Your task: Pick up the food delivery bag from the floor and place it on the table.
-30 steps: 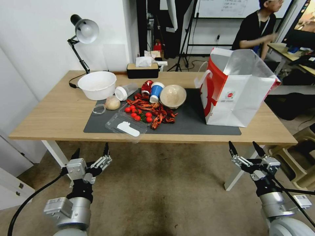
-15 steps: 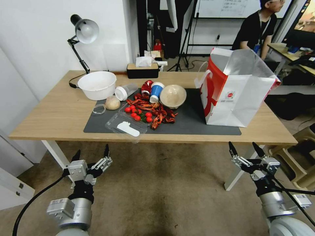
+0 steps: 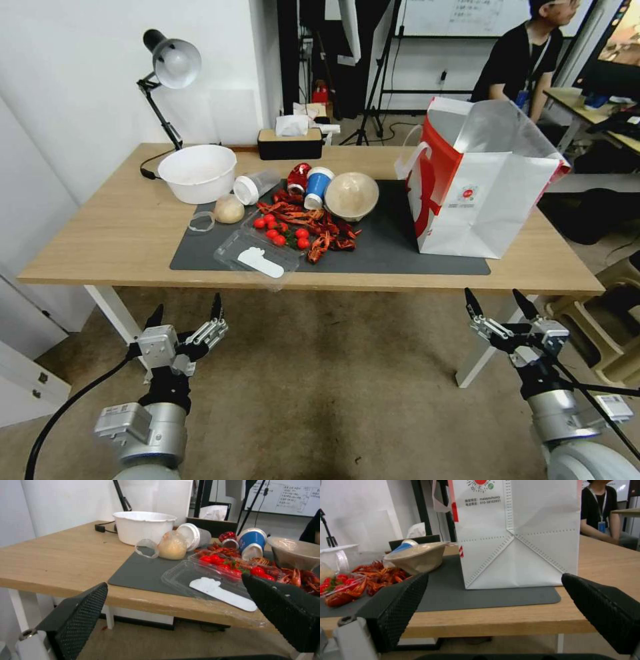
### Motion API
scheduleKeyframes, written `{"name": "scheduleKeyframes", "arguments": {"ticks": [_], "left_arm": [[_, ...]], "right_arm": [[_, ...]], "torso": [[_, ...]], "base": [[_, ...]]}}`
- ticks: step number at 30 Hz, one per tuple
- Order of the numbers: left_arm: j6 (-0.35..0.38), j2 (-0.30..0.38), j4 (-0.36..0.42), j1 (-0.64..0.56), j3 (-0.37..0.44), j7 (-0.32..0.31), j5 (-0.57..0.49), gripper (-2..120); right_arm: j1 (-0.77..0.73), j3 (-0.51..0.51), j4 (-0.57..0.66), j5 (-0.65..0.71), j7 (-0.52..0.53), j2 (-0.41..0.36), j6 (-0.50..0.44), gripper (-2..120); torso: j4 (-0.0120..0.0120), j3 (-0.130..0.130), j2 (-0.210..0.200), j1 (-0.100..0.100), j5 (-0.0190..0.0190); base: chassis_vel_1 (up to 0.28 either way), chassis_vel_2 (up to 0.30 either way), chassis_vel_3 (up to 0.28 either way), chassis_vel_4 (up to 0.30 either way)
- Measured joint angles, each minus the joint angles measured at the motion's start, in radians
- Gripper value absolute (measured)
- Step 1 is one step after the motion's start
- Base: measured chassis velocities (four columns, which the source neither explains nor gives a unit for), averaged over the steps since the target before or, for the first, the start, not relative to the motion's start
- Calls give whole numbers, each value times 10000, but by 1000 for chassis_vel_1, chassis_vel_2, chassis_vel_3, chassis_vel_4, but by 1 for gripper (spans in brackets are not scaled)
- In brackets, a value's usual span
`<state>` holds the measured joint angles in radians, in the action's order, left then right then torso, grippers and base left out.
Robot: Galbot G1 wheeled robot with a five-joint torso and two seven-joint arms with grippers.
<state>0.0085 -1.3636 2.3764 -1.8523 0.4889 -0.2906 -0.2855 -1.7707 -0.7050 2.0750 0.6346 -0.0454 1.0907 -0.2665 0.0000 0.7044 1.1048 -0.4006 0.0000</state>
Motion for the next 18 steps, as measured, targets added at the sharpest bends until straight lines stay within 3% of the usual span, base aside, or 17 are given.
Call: {"name": "scheduleKeyframes", "arguments": {"ticks": [18], "left_arm": [[11,0,8,0,0,0,-2,100]], "right_arm": [[2,-2,5,1,0,-1,0,100]], "torso": [[0,0,0,-1,0]], "base": [[0,0,0,0]]}}
